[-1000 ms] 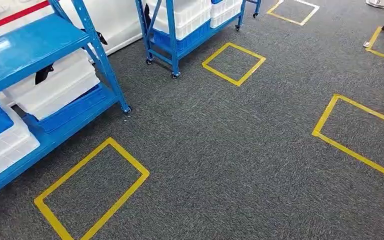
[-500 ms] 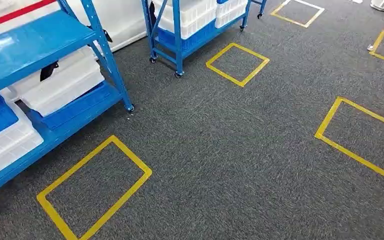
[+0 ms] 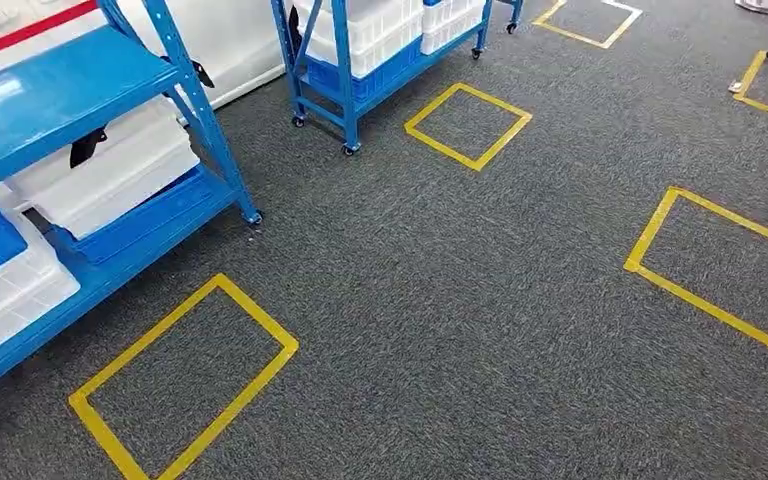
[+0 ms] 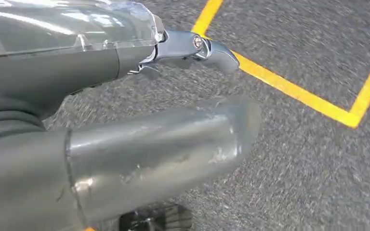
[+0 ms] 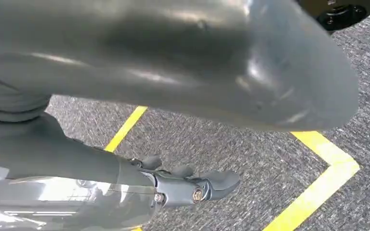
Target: Take the parts from the cabinet and place them on the table.
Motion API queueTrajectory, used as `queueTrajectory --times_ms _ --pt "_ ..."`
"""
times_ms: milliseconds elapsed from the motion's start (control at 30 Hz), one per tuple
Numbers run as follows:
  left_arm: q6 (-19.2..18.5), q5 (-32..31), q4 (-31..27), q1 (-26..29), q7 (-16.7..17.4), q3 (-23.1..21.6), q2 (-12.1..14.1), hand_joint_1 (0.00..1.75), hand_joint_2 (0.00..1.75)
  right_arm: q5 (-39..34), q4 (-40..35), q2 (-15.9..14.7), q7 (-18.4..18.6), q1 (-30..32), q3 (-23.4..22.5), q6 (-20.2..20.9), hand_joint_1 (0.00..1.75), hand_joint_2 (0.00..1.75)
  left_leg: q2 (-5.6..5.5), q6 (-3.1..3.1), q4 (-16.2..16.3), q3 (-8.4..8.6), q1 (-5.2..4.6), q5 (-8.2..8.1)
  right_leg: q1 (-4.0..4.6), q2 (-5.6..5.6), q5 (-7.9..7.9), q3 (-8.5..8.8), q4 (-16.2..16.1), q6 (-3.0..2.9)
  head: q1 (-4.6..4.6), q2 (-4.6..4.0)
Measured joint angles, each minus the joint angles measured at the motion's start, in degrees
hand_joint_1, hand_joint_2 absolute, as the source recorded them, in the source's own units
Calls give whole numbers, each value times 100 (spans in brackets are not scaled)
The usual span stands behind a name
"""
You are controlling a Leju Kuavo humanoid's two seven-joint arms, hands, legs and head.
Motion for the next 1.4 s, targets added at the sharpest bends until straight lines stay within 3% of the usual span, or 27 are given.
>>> queueTrajectory --times_ms 100,167,200,300,333,367,400,467,500,600,667,700,767,800,833,867,900,967,1000,1133,1167,1200,1233,1300,1333,1367,1400 --pt "72 41 2 53 0 -400 31 0 0 2 -9 0 4 1 -35 19 0 0 -11 93 7 -21 -27 22 -36 -2 28 4 -34 95 2 0" --pt "96 22 2 78 0 -583 48 0 0 7 -13 -2 7 2 -39 28 0 0 9 192 -102 40 32 102 -44 3 -42 -6 53 160 7 0" --pt "107 0 4 77 0 -681 61 0 0 19 -20 -2 9 4 -39 33 0 0 3 226 -113 32 28 118 -37 13 -239 -128 284 172 19 0" --pt "109 -9 24 99 0 -865 85 0 0 42 -22 -2 11 6 -41 37 0 0 12 249 -107 -5 14 125 -48 16 -837 -741 1539 202 39 0" --pt "107 -13 35 107 0 -906 94 0 0 46 -20 0 15 15 -41 39 0 0 12 249 -102 -7 13 125 -54 16 -834 -842 1731 208 39 0" --pt "107 -13 44 114 0 -942 96 0 0 48 -20 0 22 25 -41 39 0 0 8 247 -101 -1 13 123 -60 15 -687 -796 1623 211 39 0" --pt "107 -13 50 118 0 -979 96 0 0 50 -22 -2 30 28 -41 39 0 0 1 240 -98 9 13 116 -67 15 -459 -637 1297 206 41 0" --pt "107 -18 57 117 4 -1018 96 0 0 57 -41 -2 39 34 -41 44 0 0 -14 203 -80 36 14 92 -76 15 45 -106 245 168 41 0" --pt "107 -27 61 117 7 -1033 96 0 0 68 -52 -2 42 32 -41 59 0 0 -15 165 -53 22 -20 67 -53 21 -15 14 -1 149 42 0" --pt "98 -103 77 116 2 -1094 114 0 0 96 -63 -2 44 38 -41 79 0 0 -18 69 -48 9 -4 67 -15 28 6 -15 -13 85 31 0" --pt "533 -320 76 132 0 -1197 127 0 0 146 -72 11 44 45 -41 113 0 0 -18 7 -2 -4 19 11 -57 13 65 11 -97 -8 28 0" --pt "705 -302 76 146 0 -1311 129 0 0 170 -85 11 44 46 -41 122 0 0 -16 -13 191 -76 26 -146 -53 13 68 14 -108 -30 5 0" --pt "550 -109 72 146 0 -1547 153 0 0 190 -98 13 44 48 -44 135 0 0 -16 -60 1066 -475 44 -619 -43 -4 64 6 -106 -55 -20 0" --pt "436 -26 68 150 0 -1623 157 0 0 197 -101 13 44 49 -44 135 0 0 -16 -76 1471 -662 44 -776 -38 -12 60 3 -103 -61 -18 0" --pt "314 79 66 171 0 -1711 155 0 0 205 -101 13 44 49 -44 135 0 0 -15 -88 1760 -798 47 -823 -35 -13 58 4 -100 -63 -24 0" --pt "203 204 41 204 0 -1831 153 0 0 214 -103 13 44 49 -44 138 0 0 -15 -90 1721 -782 53 -722 -33 -8 57 12 -98 -63 -17 0" --pt "82 359 20 241 0 -1941 160 0 0 241 -103 15 44 49 -44 142 0 0 -15 -87 1418 -641 55 -501 -34 -2 52 22 -92 -63 -20 0" --pt "-160 610 -22 287 0 -2273 214 0 0 275 -103 26 44 49 -44 171 0 0 -9 -60 354 -129 55 37 -36 7 33 47 -73 -40 -22 0" --pt "-302 695 -24 292 0 -2424 249 0 0 284 -103 31 44 51 -44 175 0 0 -4 -33 22 20 50 26 -29 4 23 45 -68 -22 -17 0" --pt "-840 955 -22 346 0 -2911 387 0 0 348 -103 33 48 46 -41 212 0 0 -16 96 -27 -1 -19 38 -27 4 36 37 -74 102 -15 0" --pt "-933 964 -18 355 0 -2995 420 0 0 365 -103 33 52 46 -41 223 0 0 -15 171 -116 58 44 100 -4 -1 8 34 -48 147 -13 0" --pt "-977 966 -7 353 0 -3057 437 0 0 367 -105 31 55 51 -41 225 0 0 -4 200 -141 61 33 119 -27 13 -102 -8 79 160 -7 0" --pt "-1014 966 -2 355 0 -3119 466 0 0 372 -105 31 55 50 -41 227 0 0 2 238 -145 46 33 136 -33 17 -329 -155 385 168 18 0" --pt "-1078 974 2 370 0 -3234 509 0 0 378 -105 31 57 54 -41 234 0 0 5 244 -140 17 20 139 -44 17 -777 -594 1301 192 22 0" --pt "-1084 1009 6 383 0 -3288 525 0 0 380 -105 33 57 62 -41 236 0 0 6 244 -131 6 16 139 -47 17 -862 -760 1634 201 22 0" --pt "-1078 1040 11 397 0 -3319 533 0 0 380 -105 33 63 76 -41 238 0 0 5 242 -121 2 16 137 -51 16 -783 -780 1665 202 20 0" --pt "-1056 1062 13 407 0 -3356 549 0 0 380 -107 31 70 87 -41 240 0 0 2 239 -110 5 16 129 -52 16 -583 -664 1427 194 24 0"
